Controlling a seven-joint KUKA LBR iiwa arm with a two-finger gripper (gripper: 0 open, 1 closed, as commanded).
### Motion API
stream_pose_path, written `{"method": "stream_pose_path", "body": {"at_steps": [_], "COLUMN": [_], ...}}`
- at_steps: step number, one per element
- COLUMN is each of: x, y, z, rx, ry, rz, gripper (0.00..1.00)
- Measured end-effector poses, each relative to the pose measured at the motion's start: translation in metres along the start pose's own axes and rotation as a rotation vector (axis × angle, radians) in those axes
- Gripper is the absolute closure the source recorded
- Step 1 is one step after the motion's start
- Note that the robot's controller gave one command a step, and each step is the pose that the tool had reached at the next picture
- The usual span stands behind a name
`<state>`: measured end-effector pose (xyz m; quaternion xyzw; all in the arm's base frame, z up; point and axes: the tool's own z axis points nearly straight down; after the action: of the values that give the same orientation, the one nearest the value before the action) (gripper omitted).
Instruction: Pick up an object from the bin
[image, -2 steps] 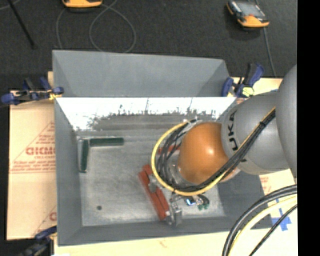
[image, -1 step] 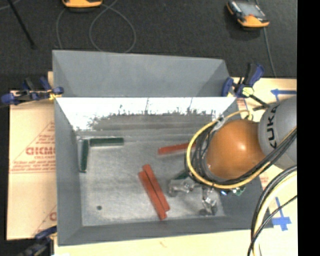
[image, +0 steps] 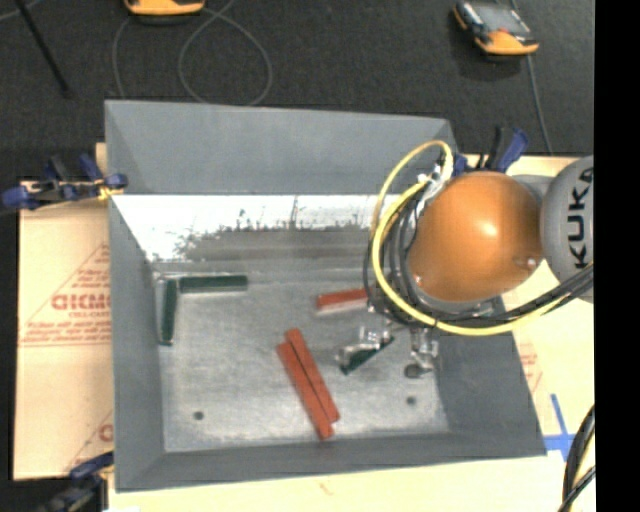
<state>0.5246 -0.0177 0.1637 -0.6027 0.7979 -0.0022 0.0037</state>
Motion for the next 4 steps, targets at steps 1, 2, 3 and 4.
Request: {"method": "stream_pose_path", "body": {"at_steps": [1,2,3,4], "x": [-0.035,-0.034,-0.043,-0.045], "y": [-0.045,-0.045,-0.061,-0.047], "z": [0.088,0.083,-0.076,-0.013], "rx": [-0.004,-0.003,0.004,-0.011], "ry": [-0.003,-0.001,-0.001,0.002], "rz": [-0.044,-0.039,-0.035,0.030], "gripper": [0.00,1.00,1.00,1.00]}}
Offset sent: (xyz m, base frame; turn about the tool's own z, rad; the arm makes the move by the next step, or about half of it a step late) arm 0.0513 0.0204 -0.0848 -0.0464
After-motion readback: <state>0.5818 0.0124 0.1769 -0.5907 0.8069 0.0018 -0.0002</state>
